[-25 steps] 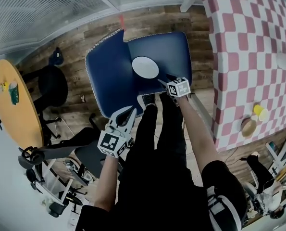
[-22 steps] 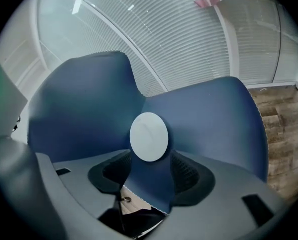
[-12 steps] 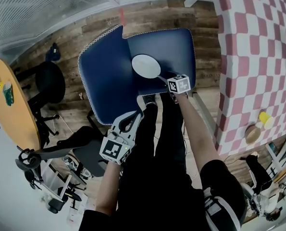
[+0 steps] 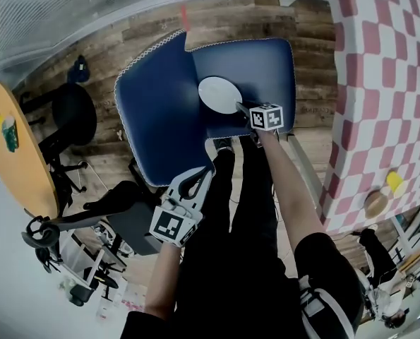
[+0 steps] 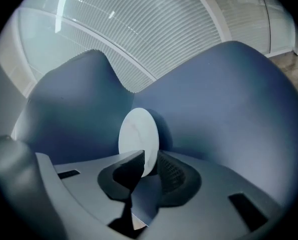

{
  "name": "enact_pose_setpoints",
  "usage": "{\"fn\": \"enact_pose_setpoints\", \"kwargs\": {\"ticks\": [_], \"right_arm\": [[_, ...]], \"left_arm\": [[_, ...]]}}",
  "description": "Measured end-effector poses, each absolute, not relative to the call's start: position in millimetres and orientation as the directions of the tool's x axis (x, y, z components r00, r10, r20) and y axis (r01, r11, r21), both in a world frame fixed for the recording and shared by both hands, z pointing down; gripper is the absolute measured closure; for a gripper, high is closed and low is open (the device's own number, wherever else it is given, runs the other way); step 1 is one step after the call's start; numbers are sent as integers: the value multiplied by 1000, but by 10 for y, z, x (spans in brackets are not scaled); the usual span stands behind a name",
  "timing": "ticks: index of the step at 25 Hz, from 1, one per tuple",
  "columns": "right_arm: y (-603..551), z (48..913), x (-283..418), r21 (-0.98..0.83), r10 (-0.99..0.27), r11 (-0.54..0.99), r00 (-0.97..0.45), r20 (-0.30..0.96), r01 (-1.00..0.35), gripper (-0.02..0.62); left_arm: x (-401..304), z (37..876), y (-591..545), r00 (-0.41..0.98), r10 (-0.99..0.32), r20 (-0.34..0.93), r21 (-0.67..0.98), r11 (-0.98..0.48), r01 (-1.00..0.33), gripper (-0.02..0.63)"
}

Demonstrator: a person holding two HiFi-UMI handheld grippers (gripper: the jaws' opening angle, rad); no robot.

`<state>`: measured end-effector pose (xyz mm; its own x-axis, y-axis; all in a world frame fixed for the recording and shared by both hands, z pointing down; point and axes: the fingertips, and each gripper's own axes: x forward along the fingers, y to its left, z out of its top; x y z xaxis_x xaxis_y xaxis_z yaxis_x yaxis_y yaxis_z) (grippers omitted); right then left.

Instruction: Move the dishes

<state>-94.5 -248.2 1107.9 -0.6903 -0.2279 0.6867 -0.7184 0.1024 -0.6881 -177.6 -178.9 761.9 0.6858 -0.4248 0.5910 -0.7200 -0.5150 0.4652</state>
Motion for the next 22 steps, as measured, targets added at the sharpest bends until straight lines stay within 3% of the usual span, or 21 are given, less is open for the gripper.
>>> {"fn": "enact_pose_setpoints", "kwargs": {"ticks": [4,9,22], "right_arm": [[-2507,11144,-984,-710,-222,62,-704,675,-701,479],[-2542,11091,-936,-750,-247,-37,-721,647,-660,549],[-2475,10373,-940,-753,-278,-41,-716,640,-657,566]], "left_arm": [[-1798,7676,-1767,679,-424,599,465,-507,-726,584],[-1804,7663,-1770,678,-430,596,463,-506,-728,584],[-1777,7161,-1747,705,-436,559,445,-560,-699,584]]}}
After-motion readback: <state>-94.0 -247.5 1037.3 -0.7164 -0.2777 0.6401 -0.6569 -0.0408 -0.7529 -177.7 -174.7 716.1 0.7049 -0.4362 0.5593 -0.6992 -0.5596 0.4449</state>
